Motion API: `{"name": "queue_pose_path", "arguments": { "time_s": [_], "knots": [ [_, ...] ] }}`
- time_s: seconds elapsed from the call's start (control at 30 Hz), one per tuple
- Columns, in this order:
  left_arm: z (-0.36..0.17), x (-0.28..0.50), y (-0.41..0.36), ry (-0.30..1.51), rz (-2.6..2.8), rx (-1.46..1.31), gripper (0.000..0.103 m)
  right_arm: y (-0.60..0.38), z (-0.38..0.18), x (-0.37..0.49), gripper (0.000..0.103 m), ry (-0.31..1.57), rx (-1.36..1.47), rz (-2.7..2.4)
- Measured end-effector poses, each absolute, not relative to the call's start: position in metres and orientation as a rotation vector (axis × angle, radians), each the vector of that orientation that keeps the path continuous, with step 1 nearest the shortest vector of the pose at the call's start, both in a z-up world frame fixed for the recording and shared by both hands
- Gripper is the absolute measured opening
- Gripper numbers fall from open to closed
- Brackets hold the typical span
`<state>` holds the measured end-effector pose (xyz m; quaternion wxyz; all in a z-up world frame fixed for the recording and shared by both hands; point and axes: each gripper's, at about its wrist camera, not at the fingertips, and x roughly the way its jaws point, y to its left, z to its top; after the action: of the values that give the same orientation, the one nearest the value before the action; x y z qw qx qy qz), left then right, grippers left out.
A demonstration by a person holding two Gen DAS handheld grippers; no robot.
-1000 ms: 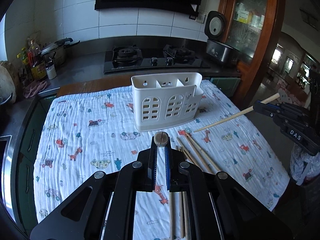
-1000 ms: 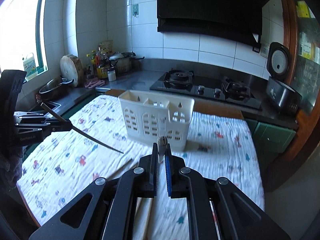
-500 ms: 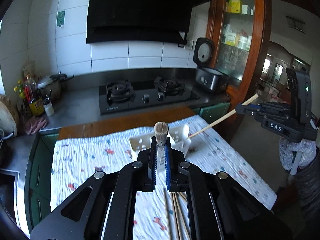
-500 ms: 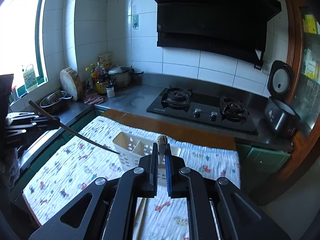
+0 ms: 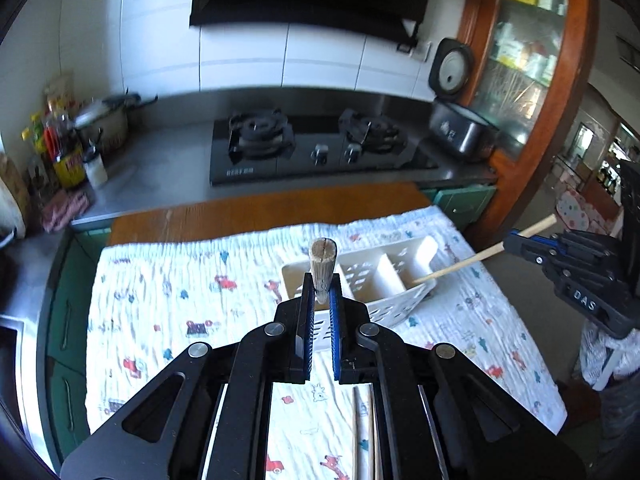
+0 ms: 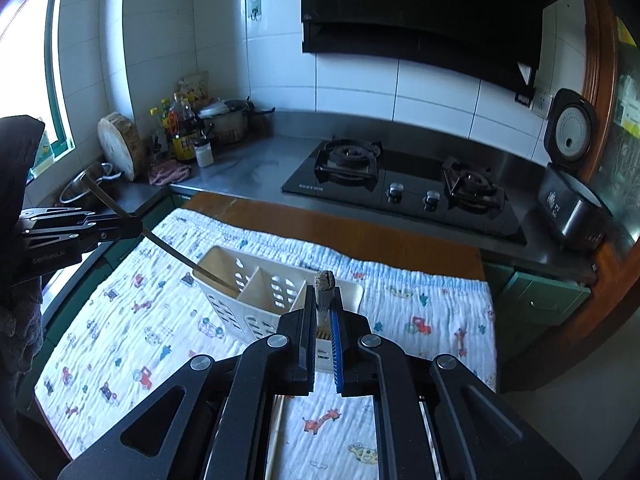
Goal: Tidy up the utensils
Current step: 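Carry the left gripper's chopstick into the white holder while the right gripper lowers its chopstick in, then open the left gripper to release its chopstick in the holder while the right gripper opens too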
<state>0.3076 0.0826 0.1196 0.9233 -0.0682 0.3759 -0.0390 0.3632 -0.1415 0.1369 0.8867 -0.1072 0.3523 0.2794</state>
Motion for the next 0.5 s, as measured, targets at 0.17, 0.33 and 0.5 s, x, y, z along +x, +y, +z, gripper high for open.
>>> {"name": "queue_pose_path", "arguments": {
  "time_s": [0.17,0.33,0.5],
  "knots": [
    [0.096,0.320,0.087,0.817,-0.086,-0.163,0.006,-0.138,0.119,0.372,0.007,0.769,-0.213,0.580],
    [0.085,0.325,0.087,0.836,-0.079,-0.166,0.007,-0.139,0.109,0.375,0.007,0.784,-0.199,0.581],
    [0.090,0.322,0.084,0.813,-0.074,-0.156,0.009,-0.144,0.113,0.373,0.008,0.765,-0.181,0.574]
  ]
}}
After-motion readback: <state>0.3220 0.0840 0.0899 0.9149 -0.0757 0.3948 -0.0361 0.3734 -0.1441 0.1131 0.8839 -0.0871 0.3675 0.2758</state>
